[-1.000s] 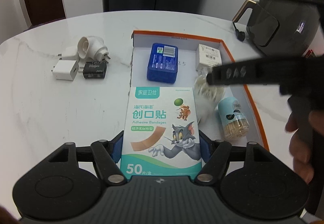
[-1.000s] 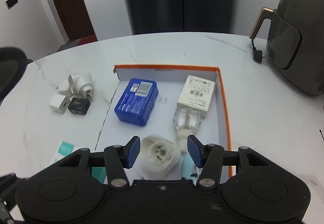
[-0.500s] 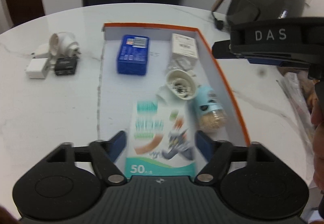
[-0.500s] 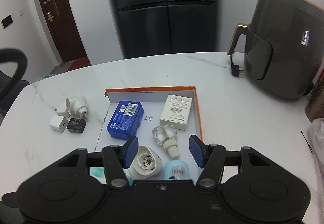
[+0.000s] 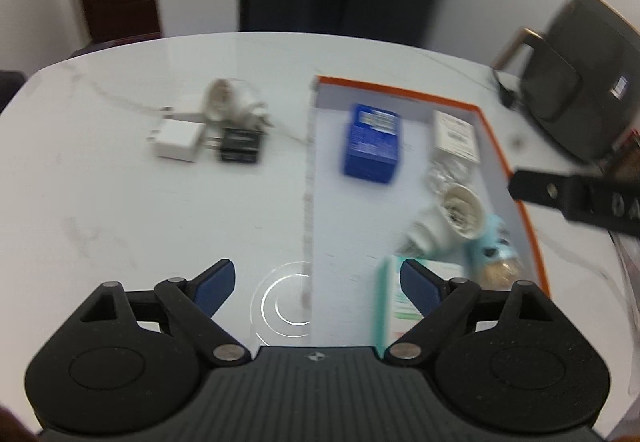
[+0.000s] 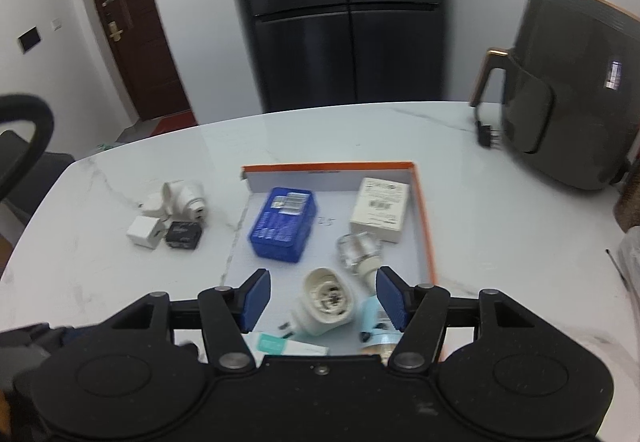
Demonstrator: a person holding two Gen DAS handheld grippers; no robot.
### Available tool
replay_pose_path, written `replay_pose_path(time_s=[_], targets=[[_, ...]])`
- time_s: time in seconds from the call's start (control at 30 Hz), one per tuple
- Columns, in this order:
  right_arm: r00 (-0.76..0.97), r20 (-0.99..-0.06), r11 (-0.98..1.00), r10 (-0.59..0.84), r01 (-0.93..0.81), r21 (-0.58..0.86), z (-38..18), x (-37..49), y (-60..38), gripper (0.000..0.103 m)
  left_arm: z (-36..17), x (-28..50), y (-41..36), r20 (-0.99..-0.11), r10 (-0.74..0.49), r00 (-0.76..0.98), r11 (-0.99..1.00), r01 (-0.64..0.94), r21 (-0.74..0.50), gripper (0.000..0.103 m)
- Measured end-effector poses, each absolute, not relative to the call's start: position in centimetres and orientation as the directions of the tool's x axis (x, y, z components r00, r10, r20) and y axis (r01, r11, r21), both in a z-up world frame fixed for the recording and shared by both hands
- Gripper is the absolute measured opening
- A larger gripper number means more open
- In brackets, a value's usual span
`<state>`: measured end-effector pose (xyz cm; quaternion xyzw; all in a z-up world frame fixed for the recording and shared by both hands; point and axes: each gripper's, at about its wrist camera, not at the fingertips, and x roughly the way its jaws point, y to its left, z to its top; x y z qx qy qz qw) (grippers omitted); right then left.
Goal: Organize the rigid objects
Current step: 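Move both tools back toward the chargers on the table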
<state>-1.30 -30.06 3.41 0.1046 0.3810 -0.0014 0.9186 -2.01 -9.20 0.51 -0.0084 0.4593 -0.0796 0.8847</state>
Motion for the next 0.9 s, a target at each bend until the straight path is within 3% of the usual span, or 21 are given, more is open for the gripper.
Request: replay_pose_path(time_s=[0.57,0.9], targets=[[0.691,-0.704,0.98,0.163,-0.03,0.197,3.3,0.4,-22.5,0.074,0.9,2.6,0.4,-0.799,-0.004,0.601,1.0,-0.02,-0.021,0.099],[0.669,-0.735,0.978,0.112,0.057,0.201,1.5,0.4,-21.6,0.075,-2.4,11.5,1.2,-0.808,-0.003,0.589,0.997,0.064,0.044,0.099]])
